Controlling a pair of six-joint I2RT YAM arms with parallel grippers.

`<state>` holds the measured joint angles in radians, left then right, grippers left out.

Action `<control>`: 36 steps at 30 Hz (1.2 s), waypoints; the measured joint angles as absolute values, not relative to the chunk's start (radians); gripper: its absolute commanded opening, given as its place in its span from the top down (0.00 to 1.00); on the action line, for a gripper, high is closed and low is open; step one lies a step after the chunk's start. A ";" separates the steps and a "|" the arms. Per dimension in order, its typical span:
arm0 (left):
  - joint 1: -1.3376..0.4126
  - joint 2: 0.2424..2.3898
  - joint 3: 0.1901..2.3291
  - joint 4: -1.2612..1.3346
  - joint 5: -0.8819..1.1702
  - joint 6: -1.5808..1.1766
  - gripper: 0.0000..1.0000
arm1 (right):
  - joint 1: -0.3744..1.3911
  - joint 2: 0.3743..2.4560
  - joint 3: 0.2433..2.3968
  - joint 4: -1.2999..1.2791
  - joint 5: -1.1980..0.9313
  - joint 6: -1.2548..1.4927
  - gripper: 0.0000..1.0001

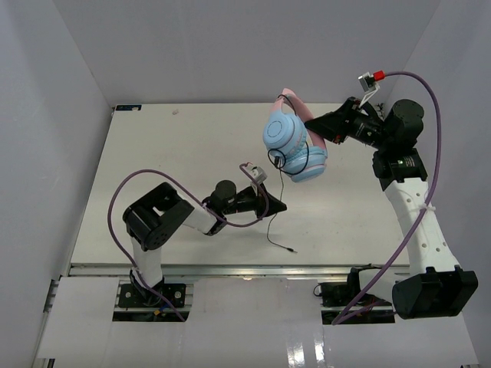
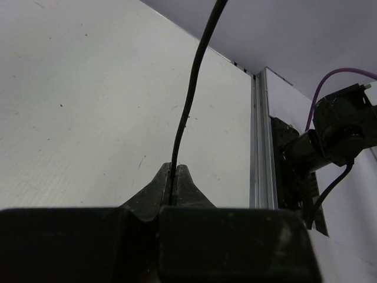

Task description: Wrap the headphones

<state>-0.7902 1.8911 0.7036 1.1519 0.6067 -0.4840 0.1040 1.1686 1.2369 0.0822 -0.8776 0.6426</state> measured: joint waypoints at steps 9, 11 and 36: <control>-0.960 1.818 0.721 0.950 0.381 -0.387 1.00 | 0.181 1.173 1.296 -0.104 -0.375 0.460 0.92; -1.009 1.780 0.758 0.860 0.325 -0.359 1.00 | 0.236 1.161 1.243 -0.090 -0.198 0.386 0.92; -0.958 1.556 1.509 -0.514 -0.236 0.150 1.00 | 0.368 0.996 0.722 0.051 -0.058 -0.404 0.92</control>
